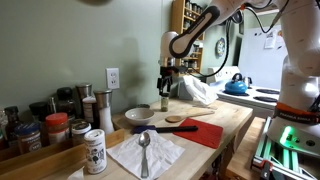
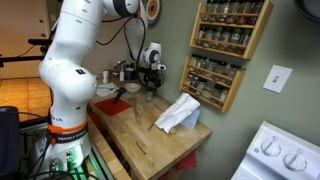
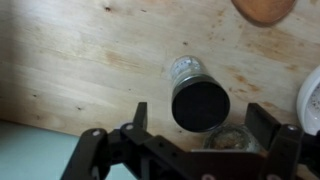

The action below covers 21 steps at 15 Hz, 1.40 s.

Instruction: Remove the glass container from the black lid, put it on the table and then put the black lid on the container

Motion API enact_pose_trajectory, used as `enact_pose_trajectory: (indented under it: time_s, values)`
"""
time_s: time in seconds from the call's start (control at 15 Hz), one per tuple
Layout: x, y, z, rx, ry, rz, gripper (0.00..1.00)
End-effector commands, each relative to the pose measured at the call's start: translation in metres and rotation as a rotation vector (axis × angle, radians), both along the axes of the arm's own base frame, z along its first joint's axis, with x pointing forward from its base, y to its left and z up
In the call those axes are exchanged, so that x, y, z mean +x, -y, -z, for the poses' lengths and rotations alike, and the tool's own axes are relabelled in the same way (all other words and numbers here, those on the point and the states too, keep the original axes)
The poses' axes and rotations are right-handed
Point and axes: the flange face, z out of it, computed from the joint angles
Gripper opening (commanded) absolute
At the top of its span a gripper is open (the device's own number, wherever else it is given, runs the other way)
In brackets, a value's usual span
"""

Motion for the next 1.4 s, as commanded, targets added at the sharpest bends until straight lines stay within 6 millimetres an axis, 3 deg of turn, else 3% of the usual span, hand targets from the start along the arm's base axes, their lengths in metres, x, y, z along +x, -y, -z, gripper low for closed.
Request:
enact_pose_trajectory:
  time_s: [0.0,0.53,0.8,0.87,1.0,1.33]
  values:
    - [-0.003,0.003,-0.014,-0.015,-0.001,0.002,1.00]
    - [-0.032,0.010,-0.100,-0.017,-0.024,-0.049,1.00]
    - [-0.044,0.014,-0.133,-0.031,-0.036,-0.052,1.00]
    - [-0.035,0.011,-0.124,-0.038,-0.016,-0.043,1.00]
    - [-0.039,0.012,-0.134,-0.040,-0.013,-0.042,1.00]
    - [-0.040,0.012,-0.134,-0.040,-0.017,-0.042,1.00]
